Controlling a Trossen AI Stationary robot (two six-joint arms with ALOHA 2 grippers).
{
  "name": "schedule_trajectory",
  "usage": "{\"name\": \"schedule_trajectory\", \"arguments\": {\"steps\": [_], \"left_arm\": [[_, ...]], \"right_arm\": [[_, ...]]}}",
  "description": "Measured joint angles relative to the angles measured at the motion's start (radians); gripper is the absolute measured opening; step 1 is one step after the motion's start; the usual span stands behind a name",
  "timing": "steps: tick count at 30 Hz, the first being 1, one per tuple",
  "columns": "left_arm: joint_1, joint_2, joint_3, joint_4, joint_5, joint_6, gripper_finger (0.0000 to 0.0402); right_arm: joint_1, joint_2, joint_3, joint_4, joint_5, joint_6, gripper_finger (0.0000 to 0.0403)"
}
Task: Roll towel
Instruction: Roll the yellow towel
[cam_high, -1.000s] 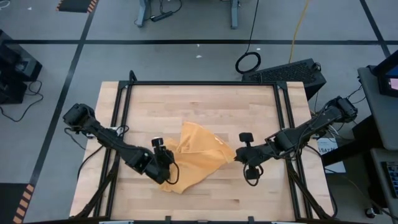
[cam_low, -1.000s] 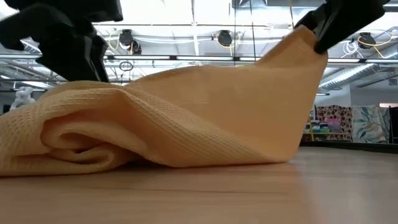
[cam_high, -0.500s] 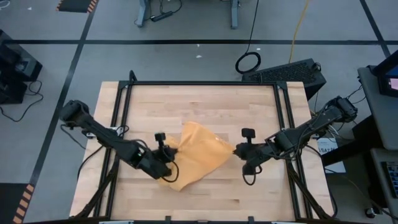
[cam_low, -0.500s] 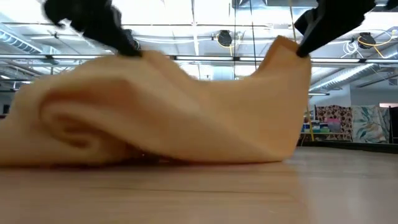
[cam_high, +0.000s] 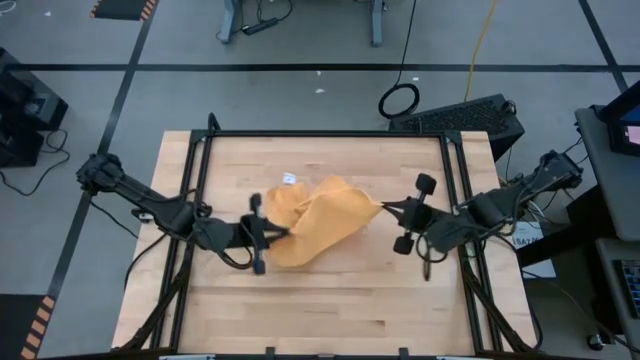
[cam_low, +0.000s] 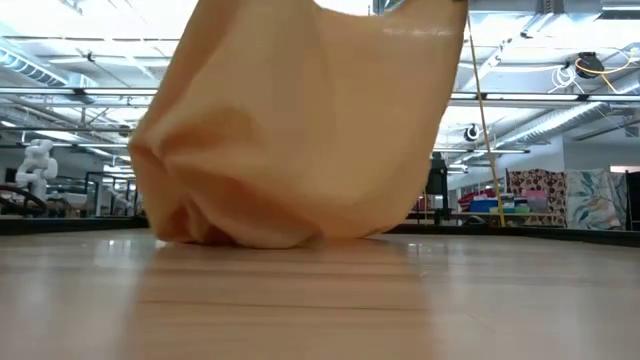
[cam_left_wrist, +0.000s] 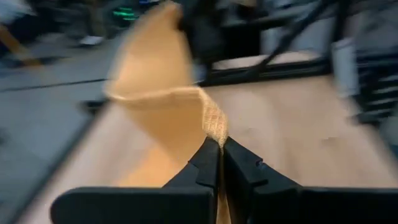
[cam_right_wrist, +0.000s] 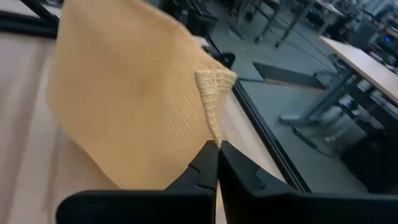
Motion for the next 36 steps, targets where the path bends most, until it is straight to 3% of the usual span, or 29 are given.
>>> {"name": "schedule_trajectory", "arguments": {"steps": [4, 7, 13, 20, 22, 25, 27, 29, 36], "left_arm": [[-0.030, 0.101, -0.021, 0.052, 0.175, -0.052, 0.0024], [-0.053, 0.189, -0.021, 0.051, 0.267, -0.100, 0.0054], [-0.081, 0.273, -0.022, -0.005, 0.271, -0.185, 0.0146], [-0.117, 0.215, -0.022, -0.068, 0.201, -0.187, 0.0230], [-0.127, 0.198, -0.022, -0.118, 0.082, -0.172, 0.0241], [-0.116, 0.188, -0.022, -0.222, -0.188, -0.180, 0.0246], [-0.091, 0.189, -0.022, -0.312, -0.277, -0.180, 0.0246], [-0.048, 0.192, -0.022, -0.379, -0.269, -0.180, 0.0246], [0.126, 0.193, -0.022, -0.497, -0.079, -0.096, 0.0246]], "right_arm": [[0.045, -0.042, 0.001, -0.022, -0.037, -0.010, 0.0000], [0.080, -0.052, 0.001, -0.027, -0.088, -0.010, 0.0000], [0.134, -0.038, 0.000, -0.075, -0.272, 0.044, 0.0000], [0.191, 0.001, -0.032, -0.115, -0.322, 0.168, 0.0000], [0.203, 0.012, -0.036, -0.130, -0.321, 0.216, 0.0000], [0.220, 0.030, -0.036, -0.139, -0.321, 0.273, 0.0000], [0.230, 0.040, -0.036, -0.139, -0.321, 0.291, 0.0000], [0.237, 0.051, -0.036, -0.139, -0.317, 0.306, 0.0000], [0.243, 0.109, -0.036, -0.140, -0.313, 0.348, 0.0000]]}}
